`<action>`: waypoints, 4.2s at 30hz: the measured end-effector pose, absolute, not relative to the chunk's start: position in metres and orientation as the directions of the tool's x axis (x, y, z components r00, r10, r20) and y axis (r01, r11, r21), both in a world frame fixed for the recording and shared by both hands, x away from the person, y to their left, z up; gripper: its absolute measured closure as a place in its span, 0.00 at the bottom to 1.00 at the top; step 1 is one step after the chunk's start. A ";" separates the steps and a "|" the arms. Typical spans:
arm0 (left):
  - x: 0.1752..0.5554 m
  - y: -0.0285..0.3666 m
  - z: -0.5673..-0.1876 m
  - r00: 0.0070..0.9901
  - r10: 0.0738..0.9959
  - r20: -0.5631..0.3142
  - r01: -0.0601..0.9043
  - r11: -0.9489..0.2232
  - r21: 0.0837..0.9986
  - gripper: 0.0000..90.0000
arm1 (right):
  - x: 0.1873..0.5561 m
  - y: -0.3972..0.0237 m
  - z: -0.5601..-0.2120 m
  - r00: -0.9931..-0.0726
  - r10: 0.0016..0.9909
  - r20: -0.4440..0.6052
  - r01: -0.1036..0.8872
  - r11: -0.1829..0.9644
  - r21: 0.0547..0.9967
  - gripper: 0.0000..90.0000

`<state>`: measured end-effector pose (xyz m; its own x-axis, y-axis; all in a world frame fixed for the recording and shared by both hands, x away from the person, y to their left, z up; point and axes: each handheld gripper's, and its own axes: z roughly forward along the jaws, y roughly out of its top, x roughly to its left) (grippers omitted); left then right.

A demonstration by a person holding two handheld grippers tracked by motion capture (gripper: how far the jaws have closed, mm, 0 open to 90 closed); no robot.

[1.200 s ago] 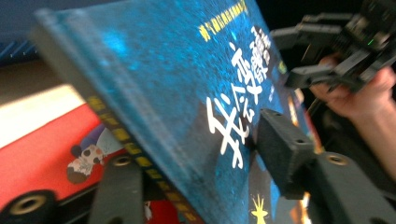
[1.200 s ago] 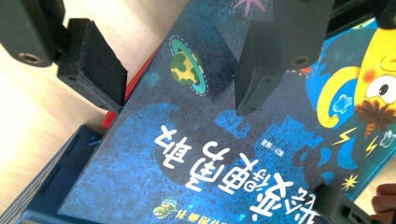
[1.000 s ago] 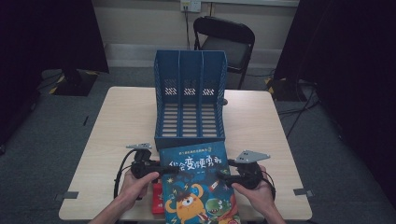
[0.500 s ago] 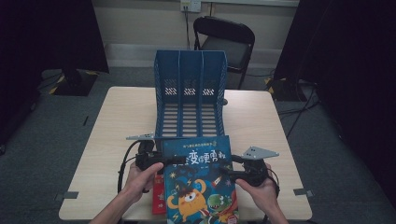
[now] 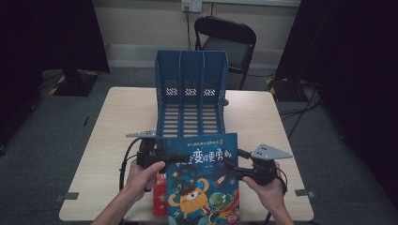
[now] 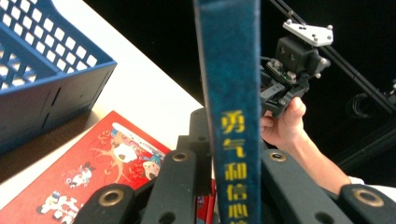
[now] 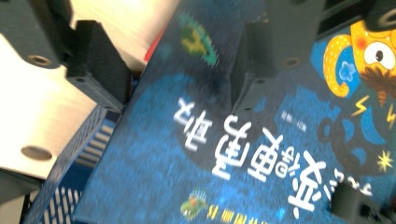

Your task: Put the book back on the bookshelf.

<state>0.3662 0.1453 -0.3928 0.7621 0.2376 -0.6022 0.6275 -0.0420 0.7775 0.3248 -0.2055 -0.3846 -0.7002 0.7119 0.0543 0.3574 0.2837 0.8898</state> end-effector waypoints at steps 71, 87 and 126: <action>0.343 0.155 -0.311 0.931 0.304 -0.200 0.235 -0.083 0.968 0.89 | 0.340 -0.180 -0.328 -0.781 0.623 0.040 0.187 0.172 0.967 0.34; 0.339 0.147 -0.313 0.925 0.328 -0.192 0.234 -0.095 0.967 0.88 | 0.337 -0.177 -0.346 -0.782 0.623 0.035 0.222 0.225 0.949 0.30; 0.363 0.147 -0.281 0.868 0.425 -0.258 0.352 -0.158 0.922 0.93 | 0.340 -0.196 -0.352 -0.760 0.648 0.048 0.262 0.237 0.936 0.35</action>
<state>0.3633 0.1468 -0.2813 0.8678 0.4246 -0.2583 0.3521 -0.1585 0.9224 0.3398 -0.1956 -0.3524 -0.7598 0.6484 0.0482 0.2617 0.2371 0.9356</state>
